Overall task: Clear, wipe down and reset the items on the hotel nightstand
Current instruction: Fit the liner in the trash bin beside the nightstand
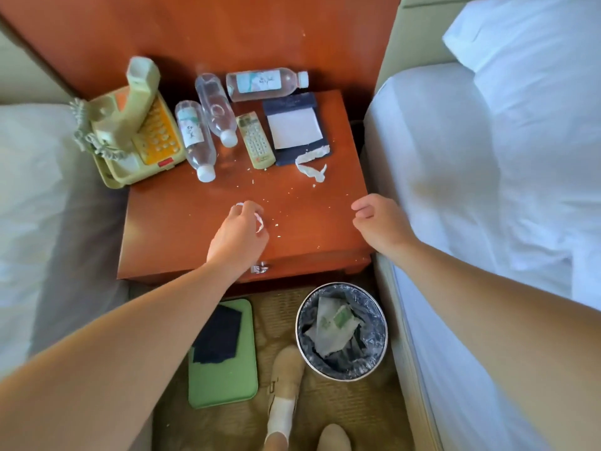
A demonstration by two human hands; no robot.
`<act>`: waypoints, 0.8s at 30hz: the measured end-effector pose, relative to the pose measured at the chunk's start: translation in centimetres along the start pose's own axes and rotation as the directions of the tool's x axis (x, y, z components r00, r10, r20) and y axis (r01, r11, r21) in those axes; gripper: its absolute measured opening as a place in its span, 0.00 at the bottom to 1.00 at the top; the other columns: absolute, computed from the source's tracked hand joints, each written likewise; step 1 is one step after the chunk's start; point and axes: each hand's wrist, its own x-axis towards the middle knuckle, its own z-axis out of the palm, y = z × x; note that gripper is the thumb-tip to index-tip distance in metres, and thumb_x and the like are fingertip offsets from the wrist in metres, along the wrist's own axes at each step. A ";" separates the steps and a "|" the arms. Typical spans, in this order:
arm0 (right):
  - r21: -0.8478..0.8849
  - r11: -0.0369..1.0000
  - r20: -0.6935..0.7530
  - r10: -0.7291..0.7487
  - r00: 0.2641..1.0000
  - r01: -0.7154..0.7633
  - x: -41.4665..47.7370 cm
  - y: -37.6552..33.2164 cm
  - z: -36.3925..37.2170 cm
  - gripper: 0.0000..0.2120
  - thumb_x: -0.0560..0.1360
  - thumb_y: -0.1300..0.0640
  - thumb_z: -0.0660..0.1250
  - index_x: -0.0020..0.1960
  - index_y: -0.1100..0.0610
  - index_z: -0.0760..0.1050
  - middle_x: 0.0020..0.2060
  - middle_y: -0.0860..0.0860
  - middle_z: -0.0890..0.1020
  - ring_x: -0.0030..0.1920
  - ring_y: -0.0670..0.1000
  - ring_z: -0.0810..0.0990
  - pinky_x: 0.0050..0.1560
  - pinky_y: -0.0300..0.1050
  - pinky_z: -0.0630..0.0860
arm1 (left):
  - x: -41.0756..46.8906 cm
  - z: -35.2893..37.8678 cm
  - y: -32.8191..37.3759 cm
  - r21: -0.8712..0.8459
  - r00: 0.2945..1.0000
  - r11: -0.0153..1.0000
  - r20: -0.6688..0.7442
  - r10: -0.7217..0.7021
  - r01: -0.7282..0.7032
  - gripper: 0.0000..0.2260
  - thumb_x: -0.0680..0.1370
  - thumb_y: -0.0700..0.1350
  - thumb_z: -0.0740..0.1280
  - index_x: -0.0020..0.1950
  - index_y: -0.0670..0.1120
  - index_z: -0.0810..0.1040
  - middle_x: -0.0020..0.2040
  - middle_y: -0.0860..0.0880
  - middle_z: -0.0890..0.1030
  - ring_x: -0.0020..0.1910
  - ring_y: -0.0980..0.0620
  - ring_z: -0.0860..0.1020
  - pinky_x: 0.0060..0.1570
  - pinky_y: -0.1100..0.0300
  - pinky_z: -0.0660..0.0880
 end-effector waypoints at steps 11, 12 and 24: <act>-0.291 0.937 -0.013 -0.206 0.978 0.194 8.8 -5.3 3.9 0.25 0.76 0.62 0.68 0.72 0.54 0.68 0.70 0.53 0.70 0.69 0.57 0.69 0.67 0.51 0.67 | 6.4 -3.2 -5.9 0.427 0.898 0.797 0.307 0.315 -0.426 0.27 0.77 0.50 0.66 0.74 0.51 0.62 0.70 0.48 0.64 0.68 0.48 0.67 0.63 0.55 0.71; -0.306 0.928 -0.016 -0.230 0.973 0.214 9.5 -5.8 4.3 0.25 0.76 0.62 0.69 0.71 0.53 0.69 0.70 0.53 0.69 0.69 0.57 0.69 0.66 0.51 0.68 | 6.8 -3.2 -6.1 0.412 0.887 0.794 0.325 0.329 -0.446 0.26 0.78 0.51 0.66 0.74 0.51 0.62 0.70 0.49 0.64 0.67 0.49 0.67 0.62 0.55 0.72; -0.364 0.915 -0.052 -0.205 0.977 0.173 10.9 -5.8 7.0 0.08 0.78 0.58 0.68 0.56 0.56 0.78 0.55 0.56 0.77 0.50 0.55 0.79 0.44 0.42 0.72 | 9.2 -2.8 -7.1 0.262 0.812 0.772 0.259 0.522 -0.580 0.05 0.81 0.45 0.63 0.53 0.47 0.77 0.48 0.50 0.77 0.46 0.49 0.76 0.42 0.60 0.70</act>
